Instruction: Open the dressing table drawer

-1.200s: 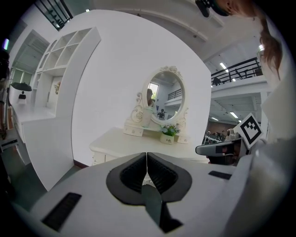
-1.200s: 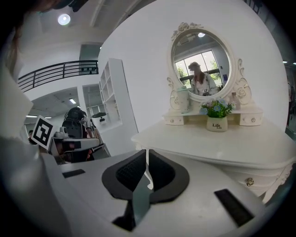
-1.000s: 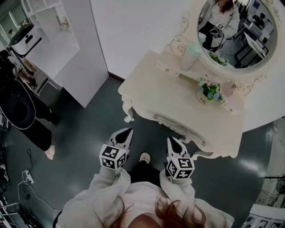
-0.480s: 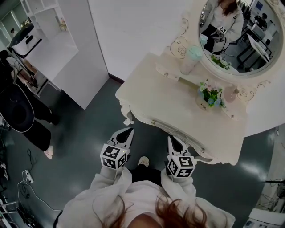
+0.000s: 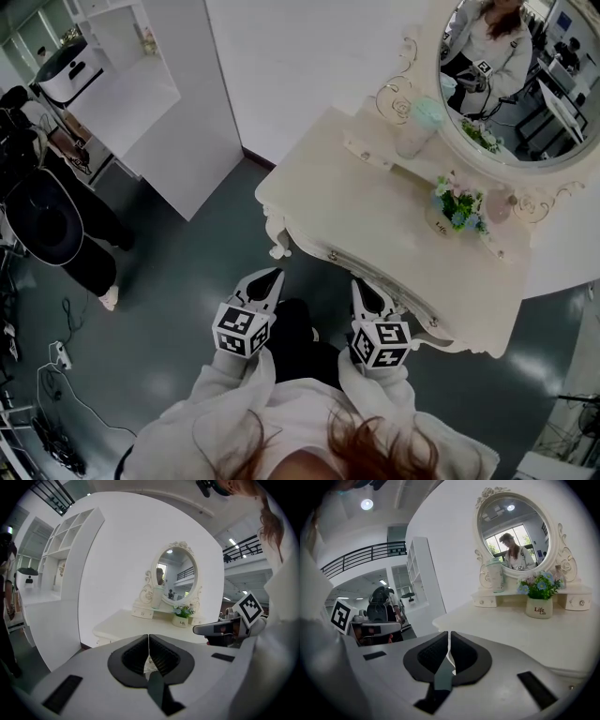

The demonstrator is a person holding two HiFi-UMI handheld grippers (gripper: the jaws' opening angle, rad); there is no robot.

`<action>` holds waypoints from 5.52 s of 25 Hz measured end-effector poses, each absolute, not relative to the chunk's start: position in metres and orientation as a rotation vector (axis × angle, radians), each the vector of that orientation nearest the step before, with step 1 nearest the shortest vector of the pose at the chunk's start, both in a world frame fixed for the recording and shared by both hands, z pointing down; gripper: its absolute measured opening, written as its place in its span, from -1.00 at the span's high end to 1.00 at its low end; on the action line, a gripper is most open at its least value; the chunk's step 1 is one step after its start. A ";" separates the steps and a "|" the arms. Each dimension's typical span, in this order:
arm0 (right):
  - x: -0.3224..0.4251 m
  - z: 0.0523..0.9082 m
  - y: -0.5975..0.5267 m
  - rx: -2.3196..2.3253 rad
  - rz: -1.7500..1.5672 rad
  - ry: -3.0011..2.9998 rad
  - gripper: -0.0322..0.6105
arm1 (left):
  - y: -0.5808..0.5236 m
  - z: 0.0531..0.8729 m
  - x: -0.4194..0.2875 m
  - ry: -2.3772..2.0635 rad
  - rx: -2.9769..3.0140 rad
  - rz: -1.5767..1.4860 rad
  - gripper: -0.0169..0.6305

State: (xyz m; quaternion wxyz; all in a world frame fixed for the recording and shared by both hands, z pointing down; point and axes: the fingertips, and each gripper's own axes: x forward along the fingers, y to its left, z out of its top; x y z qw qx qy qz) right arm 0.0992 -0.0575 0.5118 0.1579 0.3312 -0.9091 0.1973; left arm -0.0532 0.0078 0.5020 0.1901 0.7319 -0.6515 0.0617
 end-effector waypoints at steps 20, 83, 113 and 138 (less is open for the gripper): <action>0.080 0.509 -0.162 1.081 0.621 -2.546 0.77 | -0.113 0.499 -0.077 -1.706 2.131 0.183 0.89; -0.027 0.588 -0.389 1.591 1.028 -2.143 0.26 | -0.350 0.535 -0.167 -1.222 2.368 0.379 0.89; -0.030 0.596 -0.392 1.588 1.028 -2.078 0.56 | -0.343 0.538 -0.163 -1.209 2.368 0.371 0.89; -0.030 0.596 -0.352 1.572 1.019 -2.078 0.57 | -0.321 0.529 -0.160 -1.214 2.404 0.343 0.89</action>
